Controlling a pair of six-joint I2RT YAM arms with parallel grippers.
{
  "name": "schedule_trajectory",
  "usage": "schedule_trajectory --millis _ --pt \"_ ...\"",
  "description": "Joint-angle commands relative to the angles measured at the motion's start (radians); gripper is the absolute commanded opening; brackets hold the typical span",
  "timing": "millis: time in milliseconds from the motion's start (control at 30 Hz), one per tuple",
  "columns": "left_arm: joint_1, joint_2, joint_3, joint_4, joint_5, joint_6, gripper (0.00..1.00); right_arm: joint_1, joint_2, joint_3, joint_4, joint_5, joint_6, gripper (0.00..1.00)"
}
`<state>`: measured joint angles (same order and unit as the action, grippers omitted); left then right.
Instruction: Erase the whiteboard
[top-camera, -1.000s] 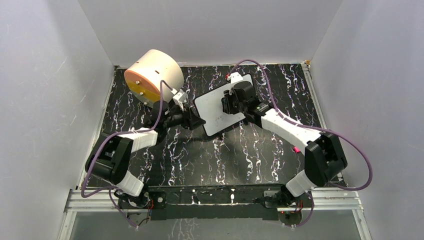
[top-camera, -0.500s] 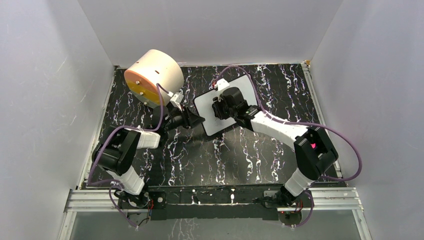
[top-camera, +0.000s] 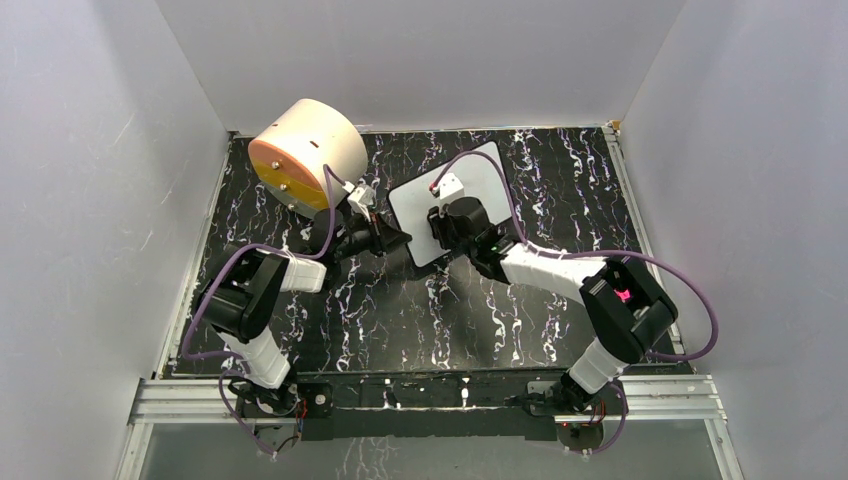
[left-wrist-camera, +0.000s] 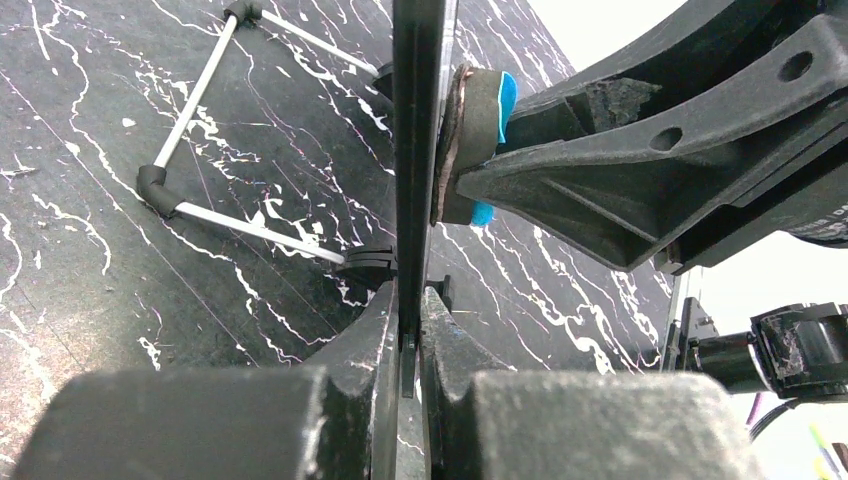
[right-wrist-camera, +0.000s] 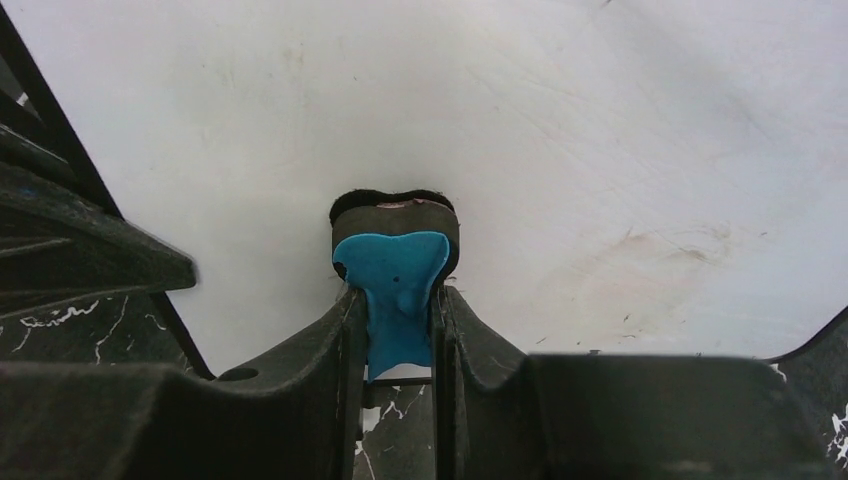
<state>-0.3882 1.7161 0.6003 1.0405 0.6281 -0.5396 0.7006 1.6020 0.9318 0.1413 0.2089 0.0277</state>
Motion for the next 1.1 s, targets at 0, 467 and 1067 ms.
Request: schedule_trajectory --millis 0,467,1067 --pt "-0.008 -0.021 0.028 0.004 0.056 0.017 0.00 -0.028 -0.020 -0.063 0.089 0.093 -0.018 0.07" --pt "-0.008 -0.019 0.058 -0.097 0.107 0.075 0.00 -0.003 0.015 0.013 0.049 -0.028 0.028 0.08" --pt "-0.008 -0.042 0.077 -0.179 0.132 0.122 0.00 -0.052 0.052 0.059 -0.023 0.018 0.087 0.07"
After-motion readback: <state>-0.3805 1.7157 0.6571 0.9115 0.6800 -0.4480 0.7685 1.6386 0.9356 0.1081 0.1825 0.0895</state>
